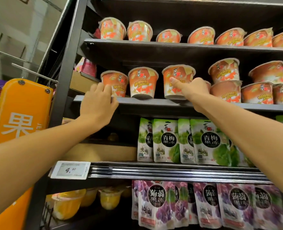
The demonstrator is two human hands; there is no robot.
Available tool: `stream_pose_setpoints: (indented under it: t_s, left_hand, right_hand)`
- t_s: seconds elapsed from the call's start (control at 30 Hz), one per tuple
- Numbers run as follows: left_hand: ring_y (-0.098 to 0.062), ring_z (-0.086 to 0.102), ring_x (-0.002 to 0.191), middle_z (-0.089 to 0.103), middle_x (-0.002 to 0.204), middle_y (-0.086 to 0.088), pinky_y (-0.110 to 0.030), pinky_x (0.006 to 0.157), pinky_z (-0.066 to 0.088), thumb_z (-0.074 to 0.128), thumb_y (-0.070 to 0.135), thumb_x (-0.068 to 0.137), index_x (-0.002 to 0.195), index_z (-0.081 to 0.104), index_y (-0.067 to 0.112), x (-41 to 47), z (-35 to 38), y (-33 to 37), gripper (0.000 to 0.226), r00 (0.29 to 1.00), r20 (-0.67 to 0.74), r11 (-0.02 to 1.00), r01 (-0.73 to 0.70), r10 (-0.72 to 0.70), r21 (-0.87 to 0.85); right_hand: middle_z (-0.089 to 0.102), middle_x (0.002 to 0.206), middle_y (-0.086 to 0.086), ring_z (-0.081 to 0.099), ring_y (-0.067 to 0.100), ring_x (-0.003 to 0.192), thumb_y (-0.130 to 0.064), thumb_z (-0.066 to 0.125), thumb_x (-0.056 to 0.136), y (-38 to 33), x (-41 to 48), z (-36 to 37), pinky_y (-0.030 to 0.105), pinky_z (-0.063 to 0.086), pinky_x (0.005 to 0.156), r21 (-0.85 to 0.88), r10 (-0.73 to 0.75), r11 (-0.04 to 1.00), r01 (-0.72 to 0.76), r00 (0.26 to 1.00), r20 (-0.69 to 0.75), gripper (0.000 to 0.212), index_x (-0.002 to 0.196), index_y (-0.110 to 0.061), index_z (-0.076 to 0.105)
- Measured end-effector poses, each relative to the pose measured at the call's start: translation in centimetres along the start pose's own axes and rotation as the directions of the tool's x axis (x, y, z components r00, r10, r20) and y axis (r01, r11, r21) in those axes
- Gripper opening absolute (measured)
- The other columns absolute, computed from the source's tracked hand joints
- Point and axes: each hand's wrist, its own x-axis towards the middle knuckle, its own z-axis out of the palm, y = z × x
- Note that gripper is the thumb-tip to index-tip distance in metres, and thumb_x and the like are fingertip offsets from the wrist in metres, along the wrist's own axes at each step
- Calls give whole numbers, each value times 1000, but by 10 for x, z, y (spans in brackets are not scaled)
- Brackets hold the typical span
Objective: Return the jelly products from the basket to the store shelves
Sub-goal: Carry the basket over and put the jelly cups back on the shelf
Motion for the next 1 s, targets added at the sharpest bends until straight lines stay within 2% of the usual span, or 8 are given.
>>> stream_pose_setpoints:
  t_s: [0.07, 0.17, 0.37, 0.6, 0.7, 0.8, 0.9, 1.0]
  left_hand:
    - [-22, 48, 93, 56, 103, -9, -30, 73, 38, 53, 28, 95, 105, 53, 9, -8, 4, -4, 22, 999, -15, 998, -52, 52, -45]
    - [-21, 52, 94, 58, 104, -5, -27, 70, 38, 55, 35, 95, 105, 54, 13, -13, 7, -13, 24, 994, -22, 993, -109, 108, -49]
    - [-21, 56, 92, 62, 99, -5, -28, 66, 37, 60, 39, 91, 98, 58, 12, -10, 3, -20, 28, 987, -48, 986, -158, 155, -60]
    - [-20, 57, 87, 64, 97, -5, -28, 64, 38, 62, 41, 90, 98, 61, 12, -8, 1, -19, 30, 985, -84, 986, -158, 153, -56]
    - [-20, 56, 86, 64, 96, -4, -28, 62, 38, 62, 42, 90, 98, 61, 12, -8, 2, -18, 31, 983, -91, 986, -161, 157, -43]
    - [-20, 56, 85, 64, 96, -4, -28, 61, 37, 61, 42, 90, 98, 60, 12, -8, 2, -18, 31, 982, -100, 986, -164, 161, -24]
    - [-21, 57, 85, 64, 96, -5, -28, 61, 35, 61, 43, 90, 98, 60, 12, -9, 3, -19, 31, 980, -109, 985, -169, 165, -24]
    - [-21, 57, 85, 65, 96, -5, -27, 60, 34, 61, 43, 90, 98, 60, 13, -10, 3, -20, 31, 979, -119, 986, -168, 165, -18]
  right_hand:
    - [54, 132, 11, 54, 28, 116, -70, 65, 76, 5, 0, 5, 36, 47, 84, -69, -21, 997, 23, 999, 35, 100, 142, -2, 35]
    - [54, 134, 13, 54, 30, 119, -74, 58, 77, 10, 4, 8, 39, 44, 87, -139, -28, 990, 34, 998, 47, 106, 148, -1, 26]
    - [58, 127, 12, 56, 27, 109, -75, 52, 80, 13, 14, 14, 35, 40, 79, -172, 7, 985, 11, 995, 100, 95, 139, -1, 41]
    - [59, 125, 14, 54, 28, 108, -69, 53, 85, 11, 13, 15, 38, 44, 87, -288, 3, 957, 28, 994, 106, 75, 121, -3, 54]
    - [46, 137, 13, 40, 30, 126, -64, 59, 84, 9, -7, 16, 40, 33, 103, -414, -293, 881, 230, 951, -95, 75, 136, -13, 44]
    - [50, 126, 3, 43, 24, 118, -62, 56, 86, 1, -36, 29, 40, 37, 96, -468, -640, 679, 566, 768, 1, 58, 135, -32, 45]
    - [54, 120, -3, 46, 21, 114, -61, 51, 90, -5, -50, 51, 40, 37, 94, -456, -658, 609, 649, 734, 166, 51, 136, -39, 46]
    - [56, 118, -4, 48, 20, 113, -58, 49, 93, -7, -51, 64, 39, 37, 93, -460, -641, 639, 617, 757, 126, 42, 131, -41, 51]
